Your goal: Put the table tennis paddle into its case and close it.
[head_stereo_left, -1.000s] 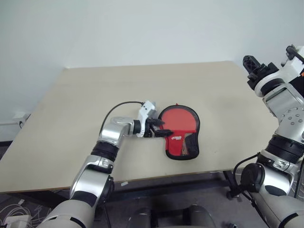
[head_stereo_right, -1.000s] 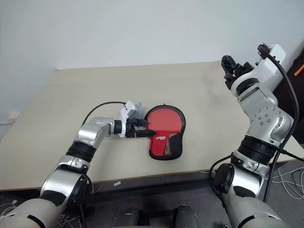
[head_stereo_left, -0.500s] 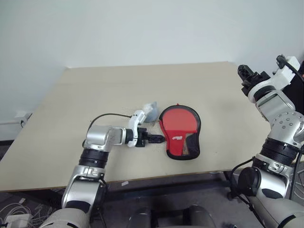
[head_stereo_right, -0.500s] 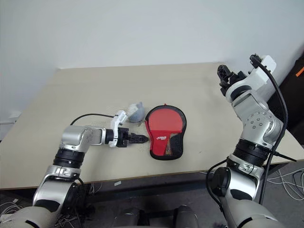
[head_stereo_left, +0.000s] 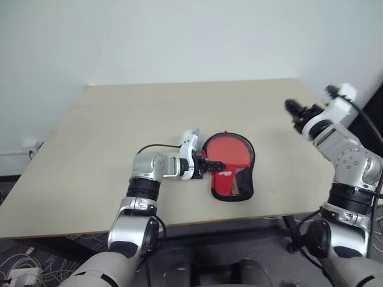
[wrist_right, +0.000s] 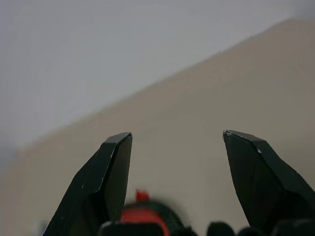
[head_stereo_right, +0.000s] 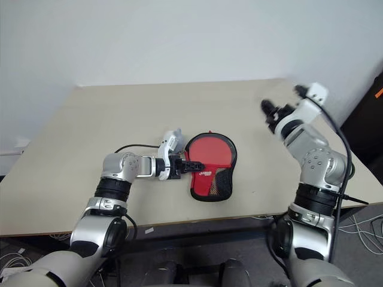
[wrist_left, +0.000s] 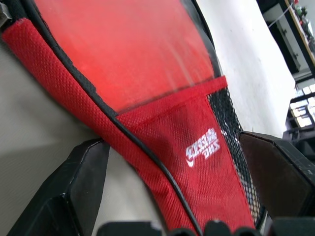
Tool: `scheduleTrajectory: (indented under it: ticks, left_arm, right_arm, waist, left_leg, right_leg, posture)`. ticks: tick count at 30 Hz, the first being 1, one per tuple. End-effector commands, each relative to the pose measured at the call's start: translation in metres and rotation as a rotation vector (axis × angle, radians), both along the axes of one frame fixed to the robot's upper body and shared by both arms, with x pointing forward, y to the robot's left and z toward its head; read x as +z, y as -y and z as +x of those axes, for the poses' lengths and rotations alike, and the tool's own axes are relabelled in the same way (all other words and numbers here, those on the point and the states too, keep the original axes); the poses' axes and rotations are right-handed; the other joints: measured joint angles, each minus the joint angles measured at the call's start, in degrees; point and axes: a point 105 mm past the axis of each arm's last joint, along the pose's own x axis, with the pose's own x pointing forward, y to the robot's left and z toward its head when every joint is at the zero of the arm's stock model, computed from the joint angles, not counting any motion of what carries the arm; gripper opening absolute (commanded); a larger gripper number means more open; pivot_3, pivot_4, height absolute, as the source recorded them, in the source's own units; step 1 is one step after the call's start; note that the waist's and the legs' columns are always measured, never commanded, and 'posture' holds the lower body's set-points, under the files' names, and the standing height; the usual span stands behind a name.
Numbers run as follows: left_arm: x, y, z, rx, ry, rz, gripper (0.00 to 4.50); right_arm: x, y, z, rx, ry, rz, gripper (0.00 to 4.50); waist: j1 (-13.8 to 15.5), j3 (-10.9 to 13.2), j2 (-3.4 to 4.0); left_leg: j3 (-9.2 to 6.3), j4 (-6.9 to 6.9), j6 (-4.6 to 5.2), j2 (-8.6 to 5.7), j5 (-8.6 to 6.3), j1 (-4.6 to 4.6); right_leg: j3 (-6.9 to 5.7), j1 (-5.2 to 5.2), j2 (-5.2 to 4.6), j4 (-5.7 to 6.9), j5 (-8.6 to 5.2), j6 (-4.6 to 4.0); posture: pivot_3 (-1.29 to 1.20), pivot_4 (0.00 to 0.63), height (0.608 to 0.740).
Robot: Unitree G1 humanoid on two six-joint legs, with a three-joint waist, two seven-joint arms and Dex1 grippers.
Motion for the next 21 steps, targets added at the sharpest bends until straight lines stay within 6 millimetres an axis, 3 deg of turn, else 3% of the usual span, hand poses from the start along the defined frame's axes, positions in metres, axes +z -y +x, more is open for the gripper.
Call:
scheduleTrajectory:
  ticks: [1,7,13,16,21]
  left_arm:
    - [0.004,0.013,-0.004,-0.021,-0.045,-0.058,4.50]
    - [0.006,0.017,-0.008,-0.018,-0.095,-0.106,4.50]
    - [0.009,0.033,-0.019,-0.064,-0.134,-0.165,4.50]
    - [0.010,0.035,-0.020,-0.072,-0.134,-0.170,3.91]
    - [0.008,0.034,-0.021,-0.056,-0.149,-0.176,2.24]
  right_arm:
    - [-0.019,-0.012,-0.014,0.163,-0.054,-0.154,3.18]
    - [-0.034,-0.007,-0.022,0.254,-0.098,-0.183,3.18]
    - [-0.049,0.007,-0.016,0.172,-0.145,-0.190,3.18]
    - [-0.052,0.008,-0.015,0.157,-0.151,-0.193,3.22]
    - [-0.053,0.012,-0.013,0.123,-0.149,-0.186,3.22]
  waist:
    - [0.01,0.00,-0.01]
    - [-0.10,0.02,-0.04]
    - [0.03,0.02,-0.08]
    - [-0.12,0.02,-0.08]
    - [-0.17,0.03,-0.09]
  left_leg:
    - [-0.06,0.02,0.02,0.00,-0.01,0.00]
    - [-0.11,0.07,0.09,-0.02,-0.04,-0.01]
    - [-0.13,0.12,0.11,-0.02,-0.06,-0.03]
    - [-0.11,0.12,0.11,-0.01,-0.06,-0.03]
    - [-0.09,0.12,0.10,0.02,-0.06,-0.04]
  right_leg:
    - [0.02,-0.01,0.00,0.00,-0.01,0.01]
    - [0.04,-0.01,0.00,0.00,-0.08,0.14]
    - [0.02,0.01,-0.01,0.00,-0.07,0.13]
    - [0.04,-0.01,0.01,0.01,-0.07,0.12]
    - [0.05,-0.04,0.03,0.02,-0.07,0.12]
  posture:
    - [0.00,0.000,0.724]
    - [0.00,0.000,0.724]
    - [0.00,0.000,0.724]
    - [0.00,0.000,0.724]
    - [0.00,0.000,0.724]
